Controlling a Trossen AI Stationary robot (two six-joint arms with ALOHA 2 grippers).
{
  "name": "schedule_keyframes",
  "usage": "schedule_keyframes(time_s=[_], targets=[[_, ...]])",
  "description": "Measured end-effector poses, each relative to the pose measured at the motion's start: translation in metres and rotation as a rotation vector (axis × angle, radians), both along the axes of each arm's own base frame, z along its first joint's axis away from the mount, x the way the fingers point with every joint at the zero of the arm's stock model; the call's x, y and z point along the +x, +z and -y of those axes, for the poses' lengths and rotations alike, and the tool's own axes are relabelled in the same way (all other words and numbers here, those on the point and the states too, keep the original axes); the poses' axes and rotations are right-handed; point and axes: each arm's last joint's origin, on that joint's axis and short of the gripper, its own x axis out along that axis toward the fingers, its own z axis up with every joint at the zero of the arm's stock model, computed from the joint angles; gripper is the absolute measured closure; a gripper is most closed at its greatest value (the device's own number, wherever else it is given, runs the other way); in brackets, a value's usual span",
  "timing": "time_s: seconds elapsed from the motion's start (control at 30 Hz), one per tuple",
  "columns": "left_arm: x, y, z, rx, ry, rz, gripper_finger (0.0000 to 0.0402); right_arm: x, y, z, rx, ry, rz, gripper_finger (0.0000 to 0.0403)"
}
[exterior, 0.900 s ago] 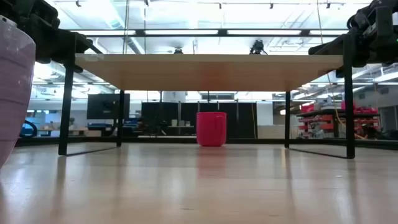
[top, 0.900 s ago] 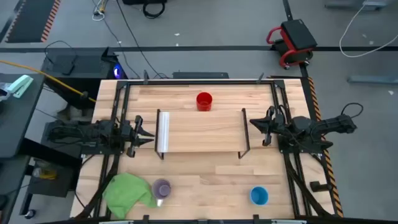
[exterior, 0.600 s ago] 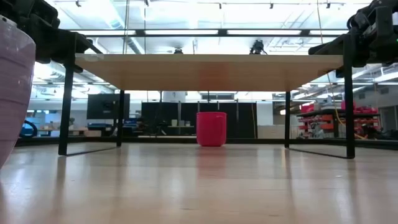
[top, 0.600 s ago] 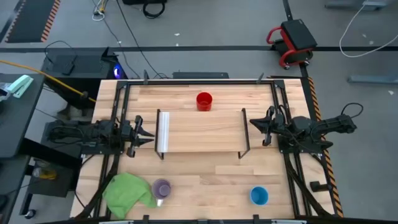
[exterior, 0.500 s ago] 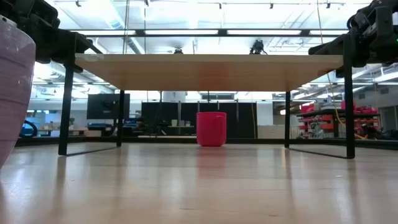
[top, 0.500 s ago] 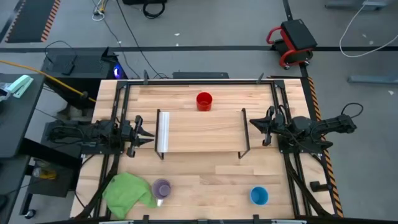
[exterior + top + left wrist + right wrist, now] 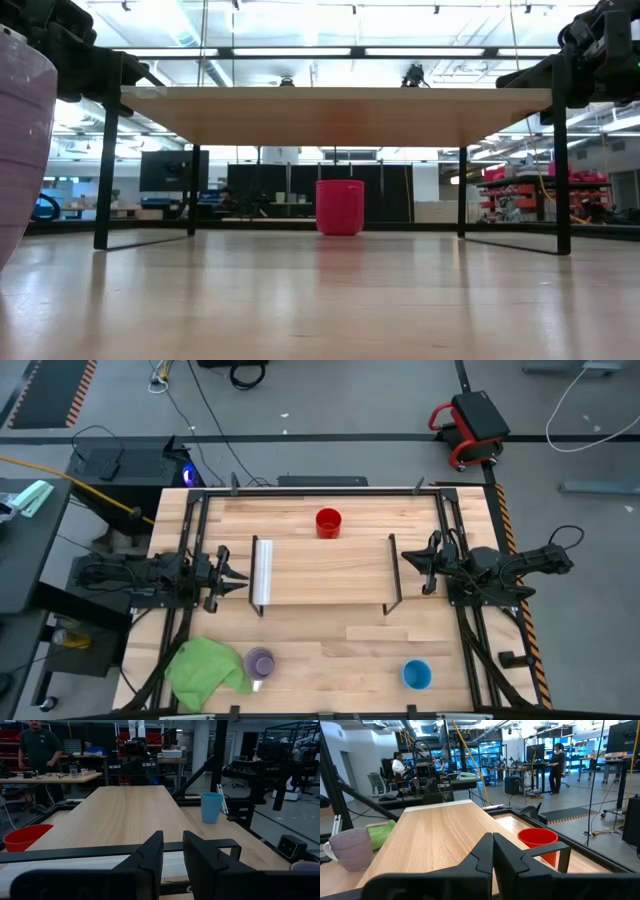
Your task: Stack small to large cups/mugs on shelf
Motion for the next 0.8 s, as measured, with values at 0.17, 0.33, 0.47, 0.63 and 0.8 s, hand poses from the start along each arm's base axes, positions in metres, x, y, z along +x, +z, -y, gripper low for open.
schedule_keyframes(time_s=[0.17, 0.33, 0.47, 0.63, 0.8], targets=[[0.0, 0.0, 0.0, 0.0, 0.0, 0.0, 0.0315, 0.0, 0.0, 0.0, 0.0, 0.0, 0.0, 0.0388], [0.0, 0.0, 0.0, 0.0, 0.0, 0.0, 0.0313, 0.0, 0.0, 0.0, 0.0, 0.0, 0.0, 0.0388], [0.0, 0.0001, 0.0, 0.0, 0.0, 0.001, 0.0317, 0.0, 0.0, 0.0, 0.0, 0.0, 0.0, 0.0388], [0.0, 0.0001, 0.0, 0.0, 0.0, 0.001, 0.0321, 0.0, 0.0, 0.0, 0.0, 0.0, 0.0, 0.0388], [0.0, 0.0002, 0.0, -0.001, 0.0, 0.002, 0.0317, 0.0, 0.0, 0.0, 0.0, 0.0, 0.0, 0.0388]])
